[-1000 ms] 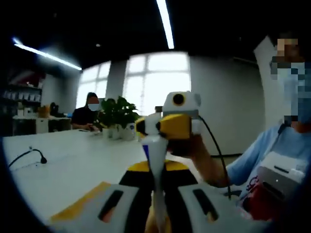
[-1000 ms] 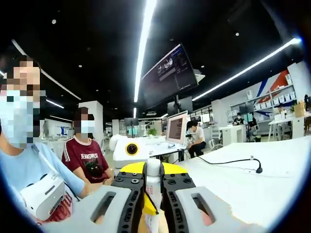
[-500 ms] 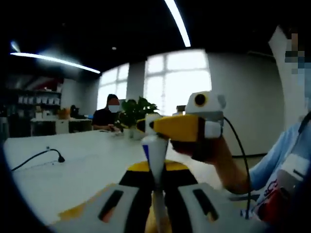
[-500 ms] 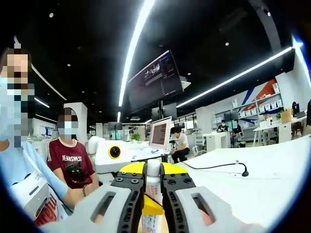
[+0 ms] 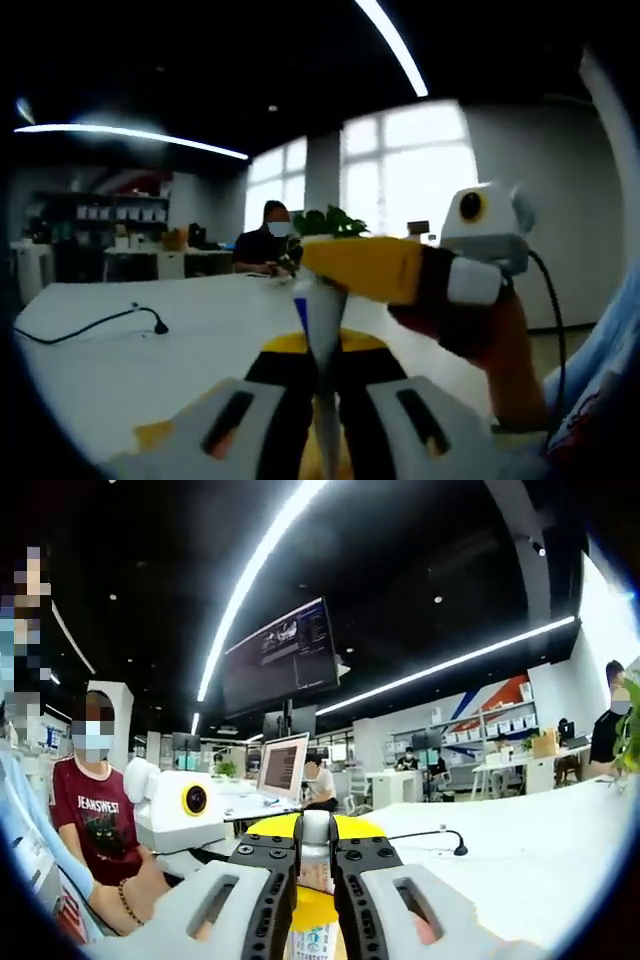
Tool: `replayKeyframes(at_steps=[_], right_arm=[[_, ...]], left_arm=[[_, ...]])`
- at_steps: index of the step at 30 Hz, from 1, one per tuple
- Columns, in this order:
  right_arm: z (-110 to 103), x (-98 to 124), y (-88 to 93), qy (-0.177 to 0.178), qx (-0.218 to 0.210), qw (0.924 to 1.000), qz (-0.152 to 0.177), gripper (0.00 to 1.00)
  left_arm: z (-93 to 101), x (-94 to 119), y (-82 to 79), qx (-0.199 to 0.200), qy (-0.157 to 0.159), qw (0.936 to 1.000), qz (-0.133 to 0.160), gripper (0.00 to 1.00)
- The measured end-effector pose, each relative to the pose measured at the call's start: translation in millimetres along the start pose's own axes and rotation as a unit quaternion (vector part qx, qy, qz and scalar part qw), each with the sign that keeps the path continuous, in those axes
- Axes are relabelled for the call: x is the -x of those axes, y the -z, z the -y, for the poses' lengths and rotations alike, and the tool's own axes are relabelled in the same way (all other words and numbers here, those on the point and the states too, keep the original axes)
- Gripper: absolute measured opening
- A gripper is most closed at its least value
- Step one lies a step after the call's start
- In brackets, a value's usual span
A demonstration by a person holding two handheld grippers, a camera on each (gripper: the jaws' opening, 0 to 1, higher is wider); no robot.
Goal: Pick up the toothpaste unscrew the cap squeeze it onto the small board screw the cap back on and return it to the table
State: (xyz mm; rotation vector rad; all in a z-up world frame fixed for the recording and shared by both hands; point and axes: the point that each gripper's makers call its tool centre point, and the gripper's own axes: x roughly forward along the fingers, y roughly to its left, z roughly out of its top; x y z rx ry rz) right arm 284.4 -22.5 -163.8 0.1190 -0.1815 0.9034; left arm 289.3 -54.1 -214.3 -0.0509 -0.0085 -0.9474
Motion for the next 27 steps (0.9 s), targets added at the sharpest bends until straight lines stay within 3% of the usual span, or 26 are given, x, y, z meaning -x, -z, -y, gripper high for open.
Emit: replayKeyframes(at_steps=[13, 27], right_arm=[[1, -7, 3.3, 0.092, 0.025, 0.9954, 0.004, 0.09], [-1, -6, 6.2, 0.152, 0.036, 0.9876, 0.016, 0.09]], left_arm=[[-12.4, 3, 2.8, 0.000, -0.086, 0.9963, 0.004, 0.05], [-15.7, 7, 5.2, -0.012, -0.135, 0.9908, 0.009, 0.05]])
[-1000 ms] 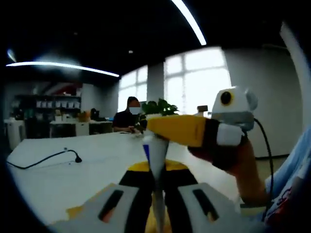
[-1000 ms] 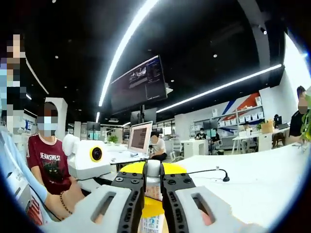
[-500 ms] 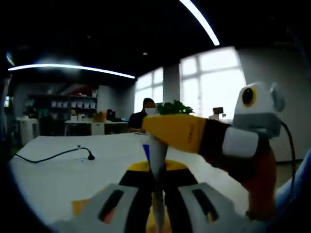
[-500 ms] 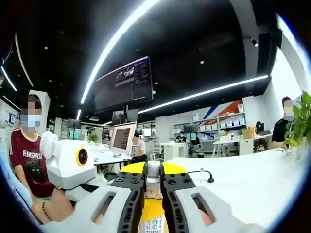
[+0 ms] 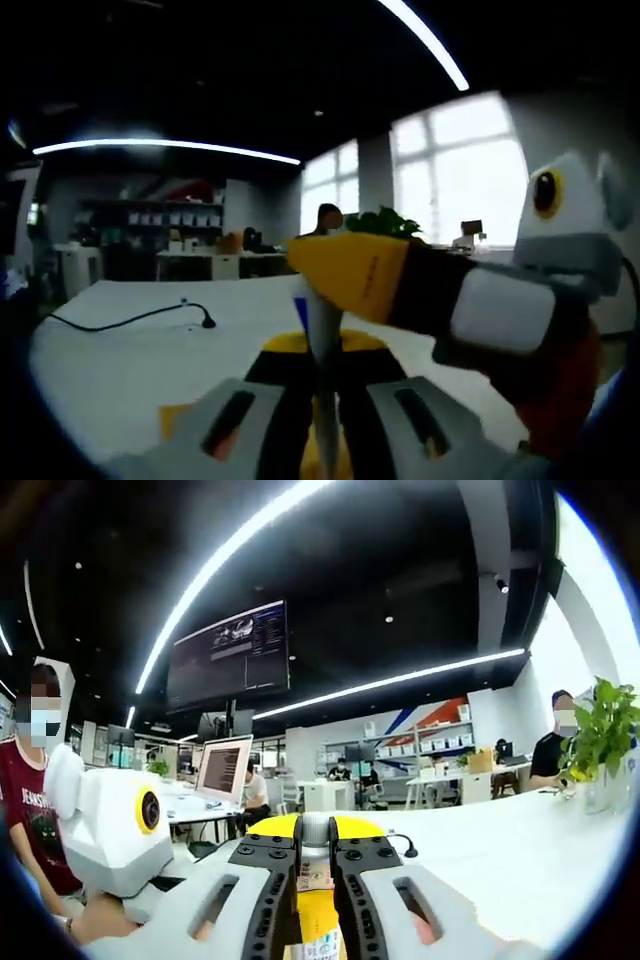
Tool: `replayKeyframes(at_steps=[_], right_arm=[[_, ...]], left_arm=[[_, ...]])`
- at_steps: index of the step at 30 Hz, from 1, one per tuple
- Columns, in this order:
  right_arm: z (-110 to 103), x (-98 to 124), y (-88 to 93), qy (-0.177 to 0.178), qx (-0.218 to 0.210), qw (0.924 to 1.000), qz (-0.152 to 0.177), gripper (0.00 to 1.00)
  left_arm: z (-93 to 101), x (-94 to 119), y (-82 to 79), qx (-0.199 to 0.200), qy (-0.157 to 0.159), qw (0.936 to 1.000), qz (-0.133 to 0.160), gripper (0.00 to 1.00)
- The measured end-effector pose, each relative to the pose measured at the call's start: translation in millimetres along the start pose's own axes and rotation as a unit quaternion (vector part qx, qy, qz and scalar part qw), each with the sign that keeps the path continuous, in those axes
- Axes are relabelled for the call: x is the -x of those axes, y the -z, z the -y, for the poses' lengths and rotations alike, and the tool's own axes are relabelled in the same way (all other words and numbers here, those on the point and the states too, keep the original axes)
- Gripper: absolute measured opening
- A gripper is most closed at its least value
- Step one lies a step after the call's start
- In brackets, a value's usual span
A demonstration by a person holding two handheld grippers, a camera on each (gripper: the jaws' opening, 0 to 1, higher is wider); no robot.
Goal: Pick up the toothpaste unscrew the cap squeeze it onto the small board screw the cap back on and return it to the table
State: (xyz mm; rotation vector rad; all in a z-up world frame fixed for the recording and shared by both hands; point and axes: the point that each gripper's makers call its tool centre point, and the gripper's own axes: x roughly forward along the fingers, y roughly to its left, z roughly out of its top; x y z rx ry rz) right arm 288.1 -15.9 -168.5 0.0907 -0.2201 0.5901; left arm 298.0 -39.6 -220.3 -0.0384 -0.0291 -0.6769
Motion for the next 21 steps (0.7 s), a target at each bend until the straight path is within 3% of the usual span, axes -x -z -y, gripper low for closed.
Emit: replayKeyframes(at_steps=[16, 21], right_arm=[[4.0, 2.6, 2.4, 0.021, -0.005, 0.9998, 0.004, 0.09], [2.8, 2.7, 5.1, -0.002, 0.014, 0.9999, 0.000, 0.10]], left_arm=[[0.0, -0.5, 1.4, -0.012, -0.011, 0.9998, 0.007, 0.05], [1.6, -0.8, 4.8, 0.011, 0.011, 0.9999, 0.001, 0.05]])
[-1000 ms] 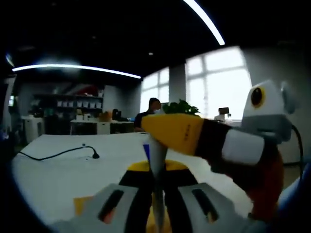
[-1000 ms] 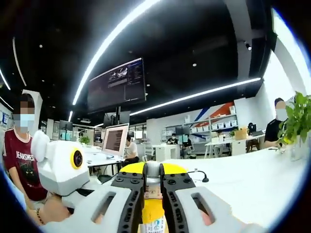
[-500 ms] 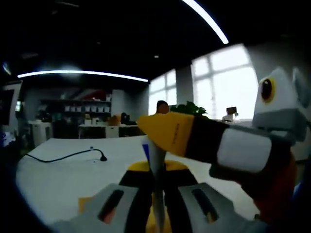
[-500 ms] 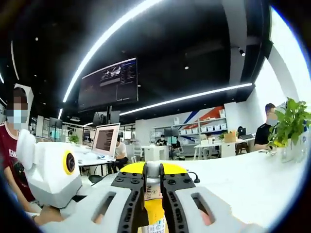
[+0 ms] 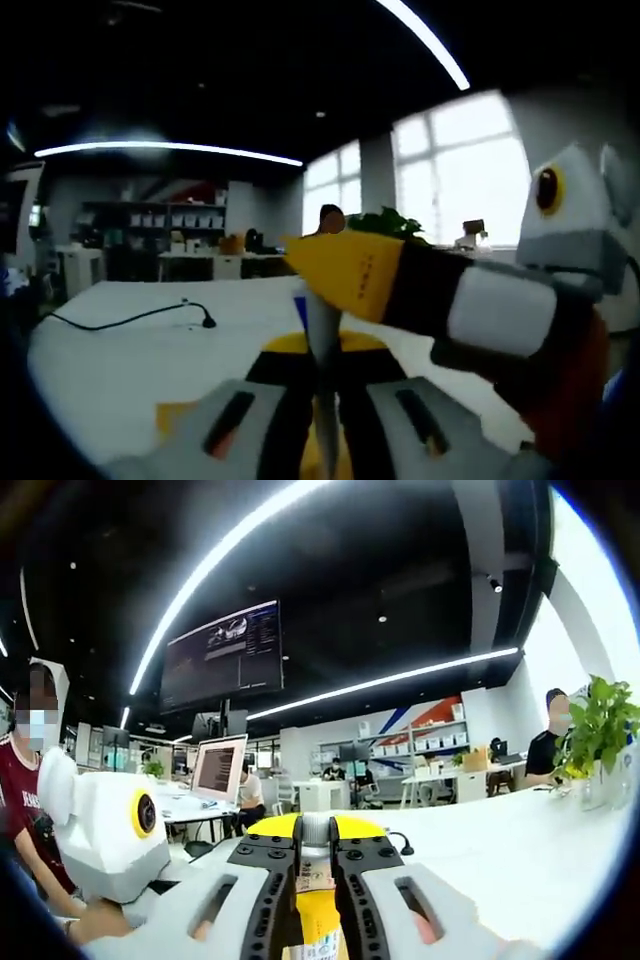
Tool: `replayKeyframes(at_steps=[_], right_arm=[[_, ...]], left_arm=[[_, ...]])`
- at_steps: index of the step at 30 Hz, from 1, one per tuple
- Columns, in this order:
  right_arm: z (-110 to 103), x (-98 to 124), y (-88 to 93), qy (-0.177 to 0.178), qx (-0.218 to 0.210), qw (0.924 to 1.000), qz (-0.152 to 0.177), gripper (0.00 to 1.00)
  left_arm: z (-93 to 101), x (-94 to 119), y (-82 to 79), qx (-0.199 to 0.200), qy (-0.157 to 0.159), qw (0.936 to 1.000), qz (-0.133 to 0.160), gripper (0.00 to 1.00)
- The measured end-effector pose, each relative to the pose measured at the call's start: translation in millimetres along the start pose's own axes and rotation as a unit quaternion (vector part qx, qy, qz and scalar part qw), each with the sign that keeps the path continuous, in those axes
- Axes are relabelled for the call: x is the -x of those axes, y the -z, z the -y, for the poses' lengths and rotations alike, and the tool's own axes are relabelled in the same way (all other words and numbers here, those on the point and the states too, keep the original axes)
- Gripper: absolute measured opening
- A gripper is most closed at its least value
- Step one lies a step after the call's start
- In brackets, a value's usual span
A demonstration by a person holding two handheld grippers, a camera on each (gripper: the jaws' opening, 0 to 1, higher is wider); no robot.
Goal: Pick up the toothpaste unscrew the cap squeeze it onto the small board screw the cap back on and return it to the table
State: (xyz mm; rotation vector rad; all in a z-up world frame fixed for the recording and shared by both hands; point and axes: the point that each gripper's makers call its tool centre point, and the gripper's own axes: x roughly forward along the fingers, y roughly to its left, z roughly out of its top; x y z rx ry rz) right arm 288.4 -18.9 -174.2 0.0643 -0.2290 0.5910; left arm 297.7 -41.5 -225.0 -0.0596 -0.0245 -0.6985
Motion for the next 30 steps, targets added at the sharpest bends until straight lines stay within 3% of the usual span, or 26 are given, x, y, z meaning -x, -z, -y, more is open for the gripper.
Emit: replayKeyframes(at_steps=[5, 7, 11, 15, 18, 20, 22, 23, 27, 30], right_arm=[[1, 4, -5.2, -0.016, 0.016, 0.9997, 0.005, 0.13], [3, 7, -13.6, -0.018, 0.034, 0.9992, 0.014, 0.18], [6, 16, -26.1, -0.043, 0.029, 0.9985, 0.017, 0.21], [0, 22, -33.5, -0.085, 0.053, 0.9948, 0.015, 0.21], [-1, 24, -35.1, -0.118, 0.071, 0.9905, 0.006, 0.21], [-4, 26, -35.6, -0.154, 0.048, 0.9869, -0.001, 0.22], [-9, 32, -36.8, -0.208, 0.015, 0.9780, -0.008, 0.22], [-13, 35, -39.4, -0.243, -0.007, 0.9700, -0.006, 0.22], [-12, 44, -40.6, -0.310, -0.058, 0.9486, -0.021, 0.22], [-17, 51, -38.3, -0.363, -0.071, 0.9288, -0.028, 0.22]], left_arm=[[4.3, 1, -0.2, 0.014, 0.023, 0.9996, -0.005, 0.05], [4.5, 3, -0.8, 0.013, 0.045, 0.9988, -0.009, 0.05], [-1.8, 7, -9.8, 0.025, 0.074, 0.9969, -0.004, 0.05], [7.0, 13, -11.2, 0.006, 0.138, 0.9903, -0.011, 0.05], [17.7, 22, -11.2, 0.041, 0.209, 0.9770, -0.015, 0.05], [22.4, 27, -11.7, 0.051, 0.248, 0.9673, -0.012, 0.06], [26.5, 31, -10.5, 0.047, 0.276, 0.9600, -0.012, 0.06], [28.6, 33, -10.2, 0.043, 0.289, 0.9564, -0.011, 0.05], [37.2, 42, -8.5, 0.040, 0.338, 0.9400, -0.015, 0.05], [48.0, 51, -11.9, 0.061, 0.385, 0.9209, -0.008, 0.05]])
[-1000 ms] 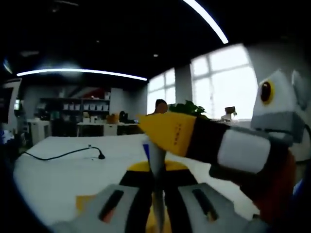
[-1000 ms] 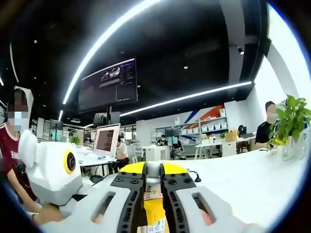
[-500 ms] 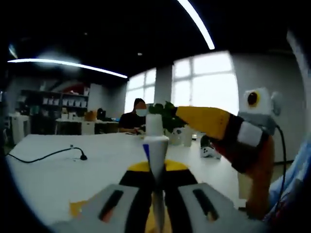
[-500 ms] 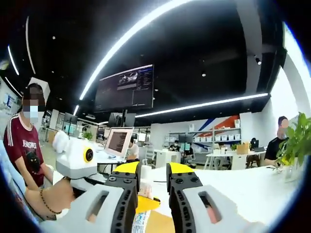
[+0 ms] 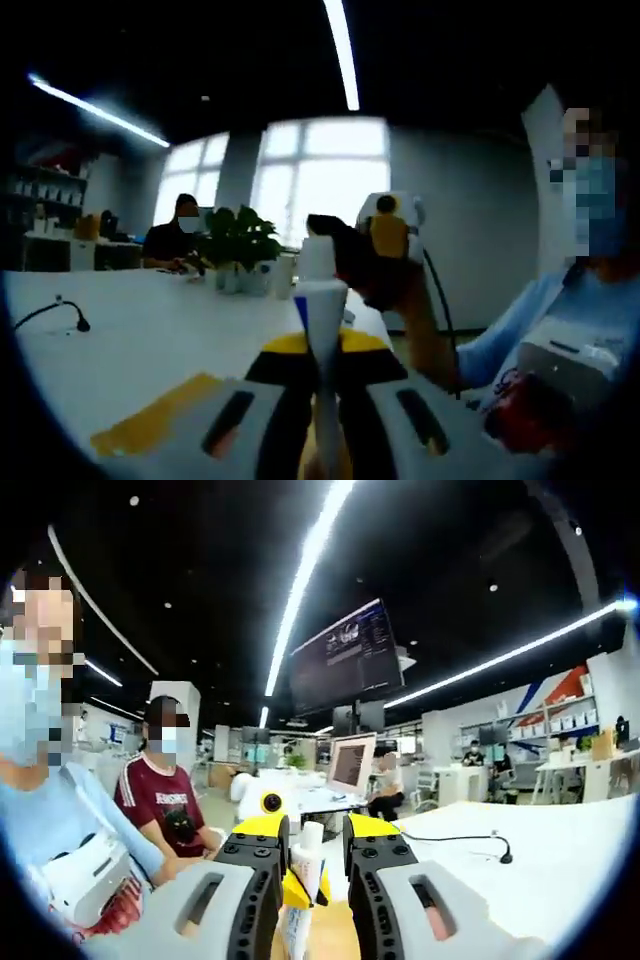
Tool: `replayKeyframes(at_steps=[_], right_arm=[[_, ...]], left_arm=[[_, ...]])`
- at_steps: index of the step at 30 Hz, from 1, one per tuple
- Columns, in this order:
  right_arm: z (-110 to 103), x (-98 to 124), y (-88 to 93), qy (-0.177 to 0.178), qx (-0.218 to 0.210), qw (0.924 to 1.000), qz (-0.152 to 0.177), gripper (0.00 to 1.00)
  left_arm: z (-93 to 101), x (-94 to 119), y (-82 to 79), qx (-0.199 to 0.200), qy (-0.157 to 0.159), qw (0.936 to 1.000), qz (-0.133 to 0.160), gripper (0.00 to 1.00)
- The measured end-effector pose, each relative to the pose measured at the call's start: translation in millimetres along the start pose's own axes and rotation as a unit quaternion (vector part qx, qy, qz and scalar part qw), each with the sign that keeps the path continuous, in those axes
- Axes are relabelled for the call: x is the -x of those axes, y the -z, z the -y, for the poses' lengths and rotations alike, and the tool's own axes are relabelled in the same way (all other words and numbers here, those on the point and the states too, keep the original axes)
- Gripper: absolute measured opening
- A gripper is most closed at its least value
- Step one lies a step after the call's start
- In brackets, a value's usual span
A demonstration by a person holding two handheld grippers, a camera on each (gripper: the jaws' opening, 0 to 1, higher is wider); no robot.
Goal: Pick up the toothpaste unscrew the cap squeeze it onto the small board screw the cap back on and return it to the table
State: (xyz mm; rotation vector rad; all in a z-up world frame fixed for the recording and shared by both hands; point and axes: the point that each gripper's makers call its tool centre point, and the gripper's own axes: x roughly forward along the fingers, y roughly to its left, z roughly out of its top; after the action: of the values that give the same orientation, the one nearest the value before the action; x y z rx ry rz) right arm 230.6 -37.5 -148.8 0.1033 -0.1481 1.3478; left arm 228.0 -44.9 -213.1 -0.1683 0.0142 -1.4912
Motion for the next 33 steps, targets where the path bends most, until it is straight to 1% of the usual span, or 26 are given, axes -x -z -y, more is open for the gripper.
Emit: replayKeyframes(at_steps=[1, 3, 5, 6, 9, 12, 13, 16, 21, 24, 25, 26, 28, 30, 32, 33], right_arm=[[-4, 0, 1.8, -0.025, -0.017, 0.9996, 0.000, 0.22], [-9, -2, 7.2, -0.054, -0.033, 0.9980, -0.002, 0.23], [-6, -3, 10.5, -0.056, -0.037, 0.9977, 0.001, 0.23], [-6, -4, 11.3, -0.057, -0.039, 0.9976, 0.001, 0.23], [-7, -5, 17.9, -0.077, -0.060, 0.9952, -0.006, 0.21], [-8, -6, 19.0, -0.094, -0.070, 0.9931, -0.006, 0.17], [-11, -7, 17.6, -0.104, -0.073, 0.9918, -0.002, 0.16], [-16, -8, 17.2, -0.115, -0.074, 0.9906, -0.005, 0.10], [-18, -8, 18.5, -0.120, -0.072, 0.9901, -0.015, 0.10], [-13, -7, 18.5, -0.108, -0.083, 0.9905, -0.016, 0.09], [-13, -7, 19.3, -0.103, -0.079, 0.9913, -0.018, 0.09], [-12, -8, 20.2, -0.095, -0.079, 0.9921, -0.019, 0.09], [-10, -9, 20.6, -0.083, -0.075, 0.9936, -0.019, 0.08], [-9, -9, 21.0, -0.080, -0.076, 0.9936, -0.021, 0.08], [-7, -10, 20.9, -0.070, -0.074, 0.9946, -0.019, 0.08], [-6, -10, 22.0, -0.064, -0.069, 0.9953, -0.022, 0.08]], left_arm=[[3.8, -1, 0.6, 0.010, 0.015, 0.9998, -0.001, 0.06], [5.7, -3, -0.6, 0.007, 0.024, 0.9997, 0.004, 0.05], [9.9, -6, 0.4, 0.010, 0.039, 0.9992, -0.004, 0.05], [12.3, -9, 2.0, 0.006, 0.043, 0.9990, -0.013, 0.05], [17.7, -12, 3.6, -0.007, 0.047, 0.9986, -0.022, 0.05], [21.8, -16, 5.6, -0.011, 0.053, 0.9981, -0.029, 0.06], [21.4, -16, 6.1, -0.012, 0.053, 0.9981, -0.030, 0.06], [19.9, -16, 6.8, -0.001, 0.059, 0.9978, -0.030, 0.05], [23.6, -16, 8.0, -0.002, 0.062, 0.9975, -0.033, 0.05], [19.9, -16, 8.4, -0.013, 0.045, 0.9983, -0.036, 0.05], [18.1, -16, 9.7, -0.018, 0.039, 0.9983, -0.040, 0.05], [16.9, -16, 9.8, -0.019, 0.036, 0.9984, -0.040, 0.05], [11.7, -16, 9.3, -0.024, 0.017, 0.9989, -0.037, 0.05], [10.5, -16, 9.3, -0.028, 0.016, 0.9988, -0.037, 0.05], [6.9, -16, 8.0, -0.026, 0.005, 0.9990, -0.035, 0.05], [5.1, -16, 8.5, -0.033, -0.002, 0.9988, -0.037, 0.05]])
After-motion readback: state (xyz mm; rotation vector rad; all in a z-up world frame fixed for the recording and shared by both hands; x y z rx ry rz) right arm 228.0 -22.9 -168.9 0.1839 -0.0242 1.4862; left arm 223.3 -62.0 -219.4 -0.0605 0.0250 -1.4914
